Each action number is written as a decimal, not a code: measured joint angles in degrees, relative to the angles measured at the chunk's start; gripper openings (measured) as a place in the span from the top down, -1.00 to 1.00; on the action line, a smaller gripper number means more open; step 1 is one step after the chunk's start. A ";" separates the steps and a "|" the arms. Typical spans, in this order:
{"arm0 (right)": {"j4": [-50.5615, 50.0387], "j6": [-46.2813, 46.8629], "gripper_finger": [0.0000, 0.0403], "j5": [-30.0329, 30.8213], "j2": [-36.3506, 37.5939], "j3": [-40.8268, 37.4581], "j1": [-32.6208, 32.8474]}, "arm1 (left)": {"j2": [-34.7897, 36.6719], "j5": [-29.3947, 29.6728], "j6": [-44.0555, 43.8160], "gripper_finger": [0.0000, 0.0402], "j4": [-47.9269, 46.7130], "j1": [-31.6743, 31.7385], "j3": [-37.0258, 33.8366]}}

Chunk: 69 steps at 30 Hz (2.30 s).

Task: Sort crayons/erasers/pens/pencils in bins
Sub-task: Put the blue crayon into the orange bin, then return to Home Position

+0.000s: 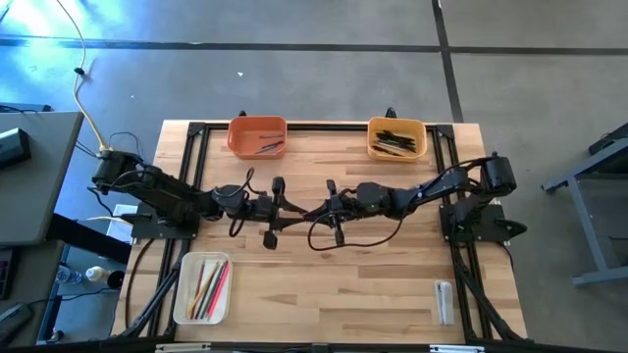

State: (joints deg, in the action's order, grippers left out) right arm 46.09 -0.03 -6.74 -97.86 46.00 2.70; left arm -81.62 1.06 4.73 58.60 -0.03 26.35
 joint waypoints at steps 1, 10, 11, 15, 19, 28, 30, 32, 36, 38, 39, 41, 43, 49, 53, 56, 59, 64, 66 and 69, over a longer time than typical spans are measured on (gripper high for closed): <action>0.03 0.00 0.97 -0.03 0.00 0.00 0.00 | 0.00 -0.09 0.00 0.64 0.30 0.00 0.00; -0.01 -0.02 0.84 -0.24 0.04 0.02 0.00 | 0.04 -0.23 0.44 0.95 0.82 0.02 -0.04; -0.14 -0.02 0.79 0.13 0.04 0.04 0.00 | 0.07 0.40 0.46 0.94 0.85 0.00 -0.02; -1.40 0.00 0.53 3.08 0.04 0.07 -0.04 | 2.00 2.40 0.73 0.95 -0.76 0.52 0.45; -4.31 0.00 0.27 5.86 0.04 0.07 -0.04 | 5.89 4.68 2.33 0.96 -7.42 1.18 1.71; -21.19 -1.52 0.26 15.34 0.04 0.07 0.64 | 12.16 26.80 2.58 0.96 -54.03 5.47 16.49; -23.34 -3.27 0.41 19.47 0.04 0.05 1.45 | 11.04 28.99 1.29 0.97 -62.99 8.22 20.71; -23.73 -4.55 0.60 20.71 0.04 0.04 2.39 | 9.23 30.47 -0.32 0.97 -71.05 11.95 24.38; -24.70 -6.08 0.95 20.48 0.04 0.04 4.77 | 4.49 30.37 -1.41 0.97 -80.75 20.42 30.19; -25.65 -6.02 0.94 20.50 0.04 0.04 6.24 | 1.36 28.16 -0.51 0.97 -83.32 24.96 32.16; -26.31 -5.87 0.91 20.65 0.04 0.04 7.05 | -0.20 26.73 0.29 0.97 -83.75 26.95 32.85; -27.55 -5.15 0.89 22.15 0.04 0.04 8.84 | -3.61 24.00 1.96 0.97 -83.92 30.99 34.34; -28.28 -4.84 0.91 24.44 0.04 0.04 11.00 | -6.87 21.68 2.41 0.97 -84.55 34.83 36.08; -28.22 -5.27 0.98 28.61 0.04 0.04 17.29 | -15.70 17.71 1.88 0.97 -88.71 43.30 41.64; -28.14 -5.99 0.99 32.22 0.04 0.04 20.48 | -19.98 17.49 1.36 0.97 -92.39 45.91 44.65; -27.97 -6.45 0.99 33.77 0.04 0.04 22.04 | -22.03 16.32 0.41 0.97 -92.64 46.95 45.47; -27.82 -6.34 0.99 33.97 0.04 0.04 22.80 | -23.89 14.69 0.62 0.97 -92.52 47.40 45.48; -27.82 -6.45 1.00 34.10 0.02 0.04 23.15 | -25.05 14.57 0.57 0.88 -92.46 47.63 45.48; -27.82 -6.45 1.00 34.10 0.04 0.04 23.15 | -24.95 14.67 0.83 0.80 -92.10 47.21 45.48; -27.83 -6.45 1.00 34.10 0.02 0.04 23.15 | -23.91 14.78 1.28 0.70 -92.16 46.81 45.48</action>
State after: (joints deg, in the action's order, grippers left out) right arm 18.25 -6.48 27.35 -97.84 46.04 25.85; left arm -105.54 15.84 6.01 -33.55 46.78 71.83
